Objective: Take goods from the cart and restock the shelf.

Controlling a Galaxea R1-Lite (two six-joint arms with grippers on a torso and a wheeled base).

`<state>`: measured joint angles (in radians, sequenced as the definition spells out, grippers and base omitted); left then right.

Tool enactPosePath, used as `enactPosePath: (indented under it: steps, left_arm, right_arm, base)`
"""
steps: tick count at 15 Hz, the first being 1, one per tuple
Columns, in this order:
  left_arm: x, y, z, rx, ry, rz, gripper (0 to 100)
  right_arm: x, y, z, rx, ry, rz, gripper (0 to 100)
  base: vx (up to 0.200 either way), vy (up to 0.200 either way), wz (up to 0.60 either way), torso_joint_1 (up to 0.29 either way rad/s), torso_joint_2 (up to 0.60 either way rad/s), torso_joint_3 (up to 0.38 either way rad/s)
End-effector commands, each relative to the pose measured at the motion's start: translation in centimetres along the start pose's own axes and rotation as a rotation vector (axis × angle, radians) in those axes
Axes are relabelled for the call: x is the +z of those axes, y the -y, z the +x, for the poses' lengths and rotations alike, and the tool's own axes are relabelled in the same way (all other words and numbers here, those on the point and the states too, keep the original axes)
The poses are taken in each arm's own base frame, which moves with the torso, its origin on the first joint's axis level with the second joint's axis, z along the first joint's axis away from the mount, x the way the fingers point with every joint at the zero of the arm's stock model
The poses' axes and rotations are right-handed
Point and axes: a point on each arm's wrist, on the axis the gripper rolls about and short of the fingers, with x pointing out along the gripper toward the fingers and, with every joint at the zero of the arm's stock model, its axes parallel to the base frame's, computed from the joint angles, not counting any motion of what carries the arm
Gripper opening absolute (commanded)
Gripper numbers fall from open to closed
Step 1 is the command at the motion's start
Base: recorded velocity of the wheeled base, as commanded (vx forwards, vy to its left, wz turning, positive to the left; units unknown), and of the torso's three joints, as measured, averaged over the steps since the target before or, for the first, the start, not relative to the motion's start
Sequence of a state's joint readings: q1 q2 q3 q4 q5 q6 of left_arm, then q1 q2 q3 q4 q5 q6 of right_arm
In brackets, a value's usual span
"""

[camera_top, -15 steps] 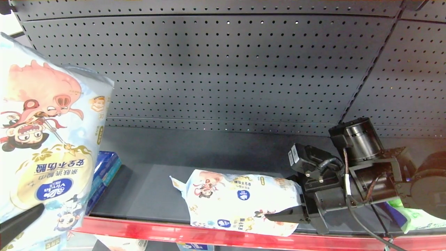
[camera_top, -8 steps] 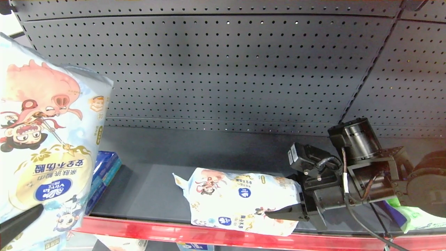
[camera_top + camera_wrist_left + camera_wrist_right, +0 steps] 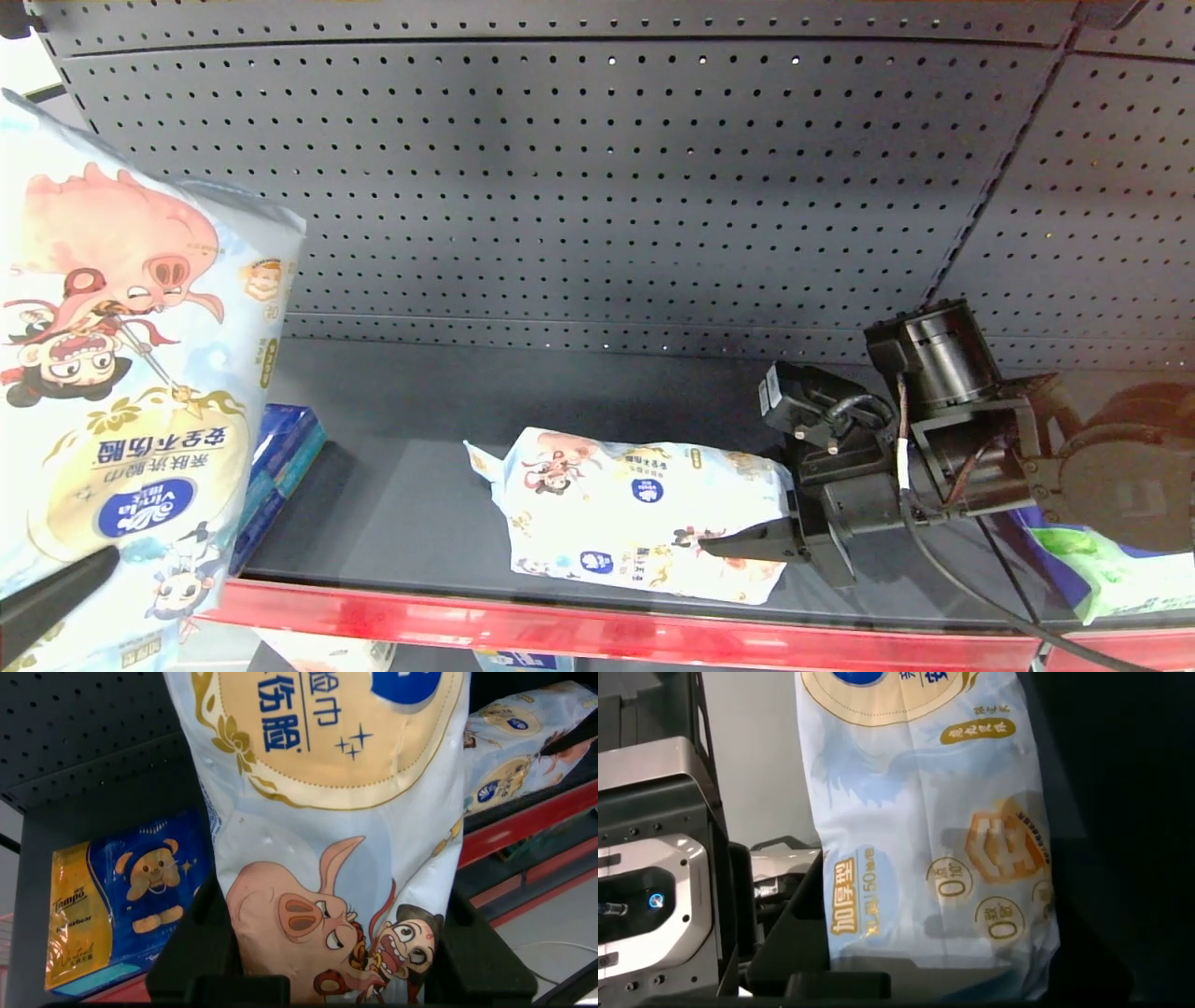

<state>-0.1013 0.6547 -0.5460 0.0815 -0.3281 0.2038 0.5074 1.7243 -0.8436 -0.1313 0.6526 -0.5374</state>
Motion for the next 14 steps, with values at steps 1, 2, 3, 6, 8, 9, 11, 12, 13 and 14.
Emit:
enactPosePath:
  steps: [1,2,3,6,8,9,11,12,13,14]
  left_arm:
    - [0.0,0.0,0.0,0.0,0.001,0.001,0]
    - [0.0,0.0,0.0,0.0,0.001,0.001,0]
    - [0.0,0.0,0.0,0.0,0.001,0.001,0]
    - [-0.1,0.0,-0.1,-0.001,0.002,0.001,0]
    - [0.0,0.0,-0.1,-0.001,0.003,0.001,0]
    - [0.0,0.0,-0.1,-0.003,0.003,0.001,0]
    - [0.0,0.1,-0.1,-0.002,0.005,0.002,0]
    - [0.0,0.1,-0.1,-0.002,0.005,0.002,0]
    - [0.0,0.1,-0.1,-0.002,0.005,0.002,0]
    - [0.0,0.1,-0.1,-0.002,0.005,0.002,0]
  right_arm:
    - [-0.8,-0.6,0.0,0.018,-0.021,-0.005,0]
    - [-1.0,-1.1,-0.1,0.027,-0.026,-0.009,0]
    - [-1.2,-1.5,-0.2,0.036,-0.029,-0.01,0]
    - [-1.8,-2.3,-0.7,0.045,-0.036,-0.002,0]
    - [-1.7,-2.3,-0.7,0.046,-0.033,-0.004,0]
    - [-1.7,-2.3,-0.7,0.048,-0.032,-0.006,0]
    - [-1.8,-2.2,-0.5,0.049,-0.036,-0.003,0]
    - [-1.7,-2.1,-0.5,0.048,-0.037,-0.008,0]
    - [-1.8,-2.0,-0.3,0.048,-0.04,-0.017,0]
    - [-1.7,-1.8,-0.1,0.047,-0.038,-0.028,0]
  base:
    - [0.0,0.0,0.0,0.0,0.0,0.0]
    - [0.0,0.0,0.0,0.0,0.0,0.0]
    - [0.0,0.0,0.0,0.0,0.0,0.0]
    - [0.0,0.0,0.0,0.0,0.0,0.0]
    - [0.0,0.0,0.0,0.0,0.0,0.0]
    - [0.0,0.0,0.0,0.0,0.0,0.0]
    - [0.0,0.0,0.0,0.0,0.0,0.0]
    - [0.0,0.0,0.0,0.0,0.0,0.0]
    - [0.0,0.0,0.0,0.0,0.0,0.0]
    - [0.0,0.0,0.0,0.0,0.0,0.0]
